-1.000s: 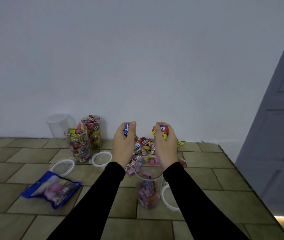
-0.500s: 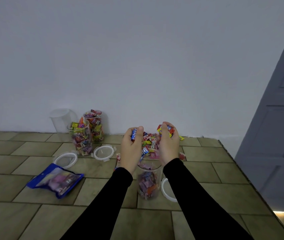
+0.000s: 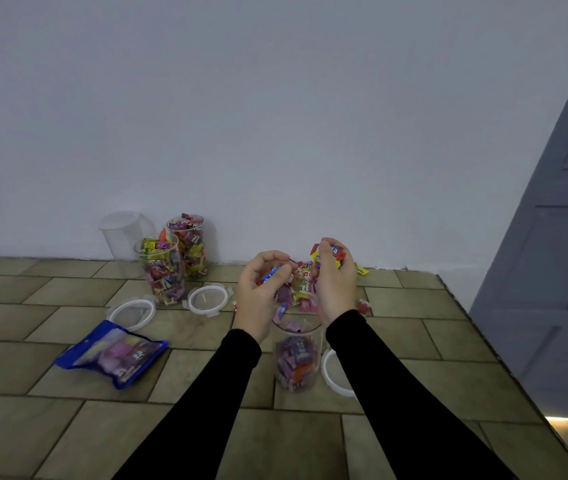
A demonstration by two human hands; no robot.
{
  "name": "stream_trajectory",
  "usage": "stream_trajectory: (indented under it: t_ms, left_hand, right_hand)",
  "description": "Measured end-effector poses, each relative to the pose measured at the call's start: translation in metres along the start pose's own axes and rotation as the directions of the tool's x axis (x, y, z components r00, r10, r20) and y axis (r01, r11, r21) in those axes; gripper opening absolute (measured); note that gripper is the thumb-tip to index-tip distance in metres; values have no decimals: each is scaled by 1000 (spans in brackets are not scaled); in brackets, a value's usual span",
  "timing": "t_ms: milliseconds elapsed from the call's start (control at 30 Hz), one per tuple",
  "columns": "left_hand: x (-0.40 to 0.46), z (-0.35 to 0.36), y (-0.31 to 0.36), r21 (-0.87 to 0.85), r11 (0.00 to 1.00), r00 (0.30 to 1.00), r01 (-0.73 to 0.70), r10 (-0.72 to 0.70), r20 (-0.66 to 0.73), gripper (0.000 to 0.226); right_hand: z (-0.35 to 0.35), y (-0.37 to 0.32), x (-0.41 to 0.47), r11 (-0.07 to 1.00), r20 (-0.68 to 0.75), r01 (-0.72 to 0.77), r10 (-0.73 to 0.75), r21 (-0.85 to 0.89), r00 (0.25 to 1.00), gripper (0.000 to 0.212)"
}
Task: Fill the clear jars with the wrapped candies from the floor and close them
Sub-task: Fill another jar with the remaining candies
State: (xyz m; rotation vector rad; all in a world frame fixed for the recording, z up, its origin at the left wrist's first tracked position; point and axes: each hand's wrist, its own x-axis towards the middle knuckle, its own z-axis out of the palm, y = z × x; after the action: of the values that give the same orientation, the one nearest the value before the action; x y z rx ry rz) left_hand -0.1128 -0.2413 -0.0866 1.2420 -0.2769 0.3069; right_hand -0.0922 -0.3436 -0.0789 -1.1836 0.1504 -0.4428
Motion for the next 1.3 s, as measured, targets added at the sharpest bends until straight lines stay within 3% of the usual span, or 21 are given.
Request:
stream_trajectory:
  t_ms: [267, 533, 667, 733, 867, 1000, 1133, 1300]
  left_hand:
    - [2, 1, -6, 41, 999, 1000, 17, -17, 13, 14]
    - [-6, -3, -13, 152, 988, 984, 2, -29, 178, 62]
    - [-8, -5, -27, 115, 993, 1000, -29, 28, 11, 71]
    - [-10, -4, -30, 16, 998, 996, 67, -66, -53, 70]
    - [-20, -7, -40, -101, 937, 943, 333, -331, 42, 73]
    - [-22, -8, -50, -136, 897, 907, 421, -417, 57, 76]
    - [-18, -7, -55, -156, 896, 908, 416, -419, 10, 70]
    - [-17, -9, -58, -152, 883, 890, 444, -454, -34, 81]
  right_hand:
    - [0, -1, 0, 1000, 8, 11, -11, -1, 1000, 9]
    - [0, -4, -2, 999, 17, 2, -2, 32, 1000, 9]
    - [0, -5, -3, 999, 9, -2, 2, 34, 1000, 11]
    - [-1, -6, -4, 998, 14, -32, 31, 51, 999, 13]
    - [-4, -13, -8, 988, 65, -72, 63, 140, 996, 18]
    - [-3, -13, -9, 1000, 218, -16, 11, 23, 976, 20]
    - [1, -14, -8, 953, 456, 129, 12, -276, 890, 16]
    - [0, -19, -11, 925, 544, 202, 5, -321, 839, 18]
